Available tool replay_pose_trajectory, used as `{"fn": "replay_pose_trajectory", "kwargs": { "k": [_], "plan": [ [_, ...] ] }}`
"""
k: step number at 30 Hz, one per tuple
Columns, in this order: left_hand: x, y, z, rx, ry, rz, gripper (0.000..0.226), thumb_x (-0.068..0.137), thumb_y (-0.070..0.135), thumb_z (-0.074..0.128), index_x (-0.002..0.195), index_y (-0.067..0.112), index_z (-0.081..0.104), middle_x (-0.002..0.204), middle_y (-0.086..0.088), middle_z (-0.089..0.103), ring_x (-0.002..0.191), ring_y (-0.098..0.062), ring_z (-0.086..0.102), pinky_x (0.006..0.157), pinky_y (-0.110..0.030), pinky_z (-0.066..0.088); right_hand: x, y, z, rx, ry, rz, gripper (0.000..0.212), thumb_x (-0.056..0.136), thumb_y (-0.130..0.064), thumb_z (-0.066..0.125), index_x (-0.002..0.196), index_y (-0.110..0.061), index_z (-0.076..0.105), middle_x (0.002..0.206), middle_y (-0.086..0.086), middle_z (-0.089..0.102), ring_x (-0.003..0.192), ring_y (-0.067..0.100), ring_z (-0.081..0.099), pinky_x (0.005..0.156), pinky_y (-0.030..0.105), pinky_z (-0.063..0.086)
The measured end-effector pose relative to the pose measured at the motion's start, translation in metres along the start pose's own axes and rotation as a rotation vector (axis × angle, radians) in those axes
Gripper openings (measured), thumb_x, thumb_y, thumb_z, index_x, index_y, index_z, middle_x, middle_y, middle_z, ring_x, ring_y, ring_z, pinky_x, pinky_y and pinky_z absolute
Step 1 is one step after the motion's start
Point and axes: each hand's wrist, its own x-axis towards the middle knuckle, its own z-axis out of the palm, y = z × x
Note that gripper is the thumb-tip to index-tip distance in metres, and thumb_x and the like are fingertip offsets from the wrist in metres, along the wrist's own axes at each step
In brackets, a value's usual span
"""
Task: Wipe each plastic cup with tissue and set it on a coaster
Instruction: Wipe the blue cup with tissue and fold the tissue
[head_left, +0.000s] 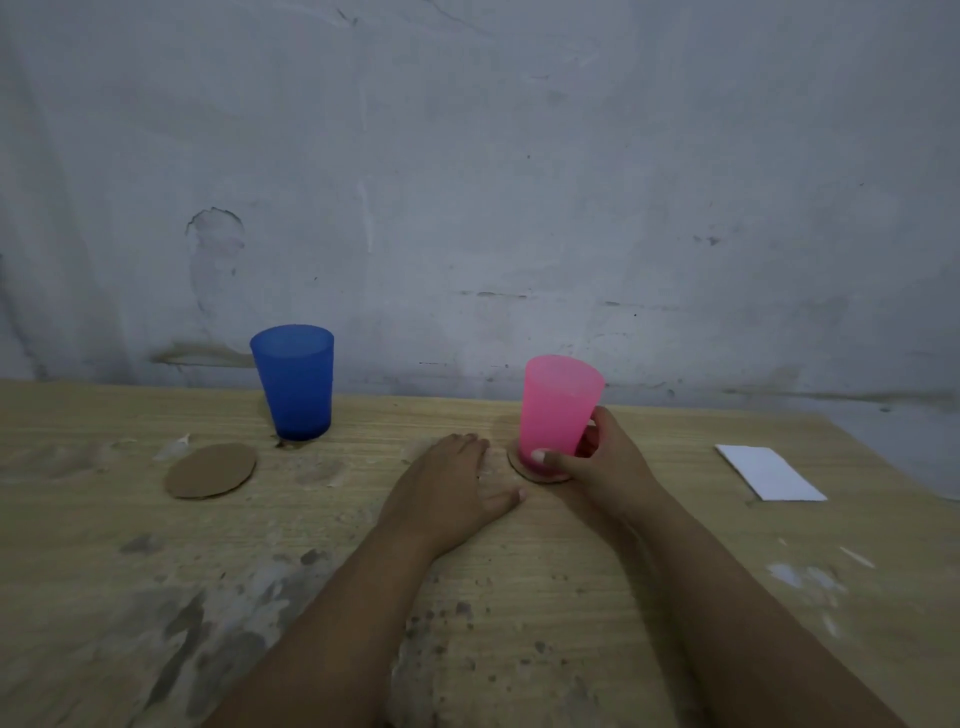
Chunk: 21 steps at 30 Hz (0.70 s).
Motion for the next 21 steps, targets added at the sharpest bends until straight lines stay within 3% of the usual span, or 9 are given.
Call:
{"fn": "replay_pose_trajectory", "kwargs": {
  "k": [5, 7, 12, 15, 21],
  "plan": [
    [-0.006, 0.005, -0.013, -0.114, -0.014, -0.056, 0.072, 0.082, 0.054, 0.061, 0.142, 0.019, 0.041, 0.145, 0.003, 0.045, 0.131, -0.012, 0.042, 0.104, -0.025, 0.033, -0.003, -0.006, -0.018, 0.028, -0.025, 0.065, 0.082, 0.064, -0.014, 0.084, 0.133, -0.015, 0.040, 0.128, 0.008, 0.055, 0.115, 0.020, 0.055, 0.096, 0.034, 0.047],
    [-0.013, 0.011, -0.019, -0.168, 0.046, -0.062, 0.061, 0.083, 0.047, 0.064, 0.136, 0.021, 0.048, 0.137, 0.004, 0.053, 0.121, -0.010, 0.051, 0.095, -0.022, 0.040, -0.011, -0.010, -0.031, 0.002, -0.015, 0.082, 0.082, 0.068, -0.015, 0.081, 0.137, -0.015, 0.037, 0.126, 0.006, 0.054, 0.116, 0.019, 0.054, 0.094, 0.032, 0.046],
    [-0.035, 0.040, -0.019, -0.282, 0.100, 0.015, 0.032, 0.085, 0.033, 0.063, 0.117, 0.025, 0.063, 0.116, 0.009, 0.064, 0.106, -0.005, 0.058, 0.083, -0.019, 0.041, -0.037, -0.009, -0.070, -0.133, 0.114, 0.050, 0.047, 0.078, -0.019, 0.074, 0.121, -0.013, 0.057, 0.113, 0.003, 0.063, 0.106, 0.017, 0.059, 0.093, 0.031, 0.045],
    [-0.041, 0.063, -0.007, -0.319, 0.034, 0.095, 0.025, 0.085, 0.026, 0.063, 0.109, 0.026, 0.067, 0.104, 0.012, 0.066, 0.091, 0.002, 0.058, 0.072, -0.006, 0.039, -0.046, 0.006, -0.096, -0.188, 0.248, 0.058, 0.028, 0.081, -0.016, 0.070, 0.108, -0.012, 0.065, 0.105, 0.003, 0.067, 0.102, 0.018, 0.062, 0.097, 0.037, 0.047],
    [-0.016, 0.125, 0.036, -0.354, -0.078, 0.220, 0.029, 0.087, 0.022, 0.057, 0.116, 0.023, 0.064, 0.117, 0.009, 0.063, 0.107, -0.002, 0.056, 0.088, -0.017, 0.042, -0.063, 0.033, -0.137, -0.284, 0.457, 0.061, 0.016, 0.083, -0.010, 0.066, 0.098, -0.007, 0.069, 0.101, 0.006, 0.069, 0.095, 0.019, 0.062, 0.078, 0.019, 0.035]
  ]
}}
